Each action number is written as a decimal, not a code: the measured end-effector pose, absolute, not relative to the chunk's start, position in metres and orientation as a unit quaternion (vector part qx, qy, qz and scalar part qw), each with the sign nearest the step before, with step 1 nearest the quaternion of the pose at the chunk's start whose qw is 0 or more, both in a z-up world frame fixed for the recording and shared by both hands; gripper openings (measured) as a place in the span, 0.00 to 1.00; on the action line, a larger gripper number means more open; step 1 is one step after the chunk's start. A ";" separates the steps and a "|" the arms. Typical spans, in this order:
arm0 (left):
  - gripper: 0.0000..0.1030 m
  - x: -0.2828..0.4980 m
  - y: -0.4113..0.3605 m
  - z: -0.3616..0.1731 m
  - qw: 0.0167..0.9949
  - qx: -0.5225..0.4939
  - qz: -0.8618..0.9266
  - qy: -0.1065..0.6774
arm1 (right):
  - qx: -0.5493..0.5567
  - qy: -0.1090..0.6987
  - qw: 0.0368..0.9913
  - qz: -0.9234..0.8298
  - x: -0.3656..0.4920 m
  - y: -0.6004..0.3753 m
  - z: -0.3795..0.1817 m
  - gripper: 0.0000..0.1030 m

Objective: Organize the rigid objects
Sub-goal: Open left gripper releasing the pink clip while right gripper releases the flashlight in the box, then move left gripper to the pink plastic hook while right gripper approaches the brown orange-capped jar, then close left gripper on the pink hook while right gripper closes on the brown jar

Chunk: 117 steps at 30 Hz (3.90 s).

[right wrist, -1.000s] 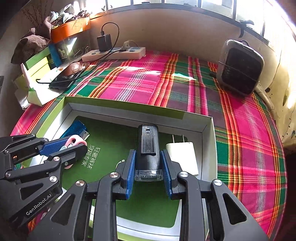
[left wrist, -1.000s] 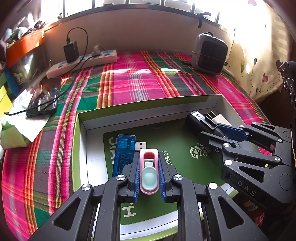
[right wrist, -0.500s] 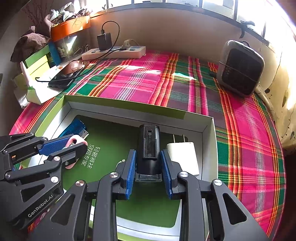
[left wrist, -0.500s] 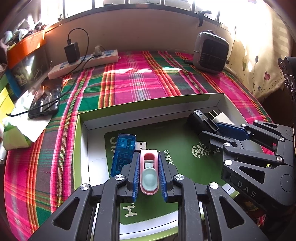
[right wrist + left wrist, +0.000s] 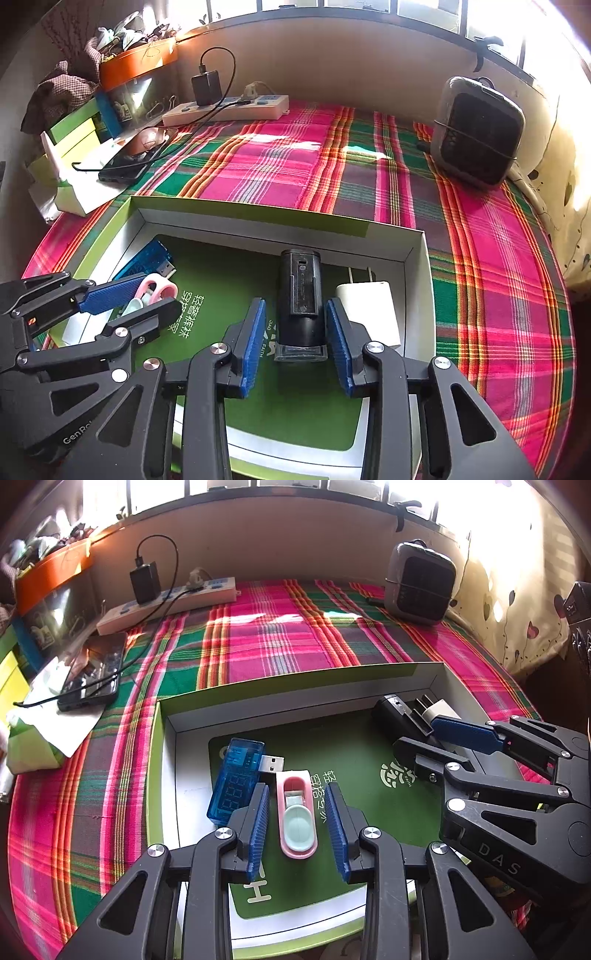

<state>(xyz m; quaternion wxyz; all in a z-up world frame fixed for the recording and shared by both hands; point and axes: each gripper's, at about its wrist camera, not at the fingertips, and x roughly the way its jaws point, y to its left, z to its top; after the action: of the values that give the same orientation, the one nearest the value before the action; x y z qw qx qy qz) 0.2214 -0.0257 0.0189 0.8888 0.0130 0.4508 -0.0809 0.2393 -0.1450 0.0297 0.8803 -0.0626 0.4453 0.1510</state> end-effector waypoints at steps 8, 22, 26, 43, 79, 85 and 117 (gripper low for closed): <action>0.30 0.213 -0.021 0.027 0.893 0.001 -0.083 0.442 | -0.062 0.432 0.888 0.145 0.229 -0.144 0.038 0.42; 0.33 0.178 -0.008 0.049 0.908 -0.010 -0.069 0.414 | -0.043 0.395 0.908 0.136 0.193 -0.154 0.062 0.44; 0.33 0.163 -0.004 0.055 0.914 -0.006 -0.064 0.401 | -0.040 0.388 0.912 0.127 0.181 -0.159 0.065 0.44; 0.33 0.108 0.002 0.056 0.922 -0.024 -0.068 0.381 | -0.005 0.370 0.922 0.115 0.126 -0.183 0.066 0.44; 0.40 0.080 -0.001 0.019 0.886 -0.070 -0.152 0.432 | 0.014 0.416 0.903 0.108 0.116 -0.201 0.027 0.50; 0.40 0.083 -0.006 0.013 0.884 -0.062 -0.142 0.441 | 0.022 0.426 0.899 0.096 0.122 -0.206 0.023 0.50; 0.28 0.087 -0.014 0.012 0.895 -0.041 -0.085 0.435 | 0.038 0.426 0.900 0.087 0.112 -0.239 0.024 0.32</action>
<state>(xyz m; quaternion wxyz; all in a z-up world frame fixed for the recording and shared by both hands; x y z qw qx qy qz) 0.0872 -0.0145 0.0118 0.8952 -0.0406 0.4354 -0.0854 0.1122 -0.2386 0.0240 0.8997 0.0384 0.4260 0.0868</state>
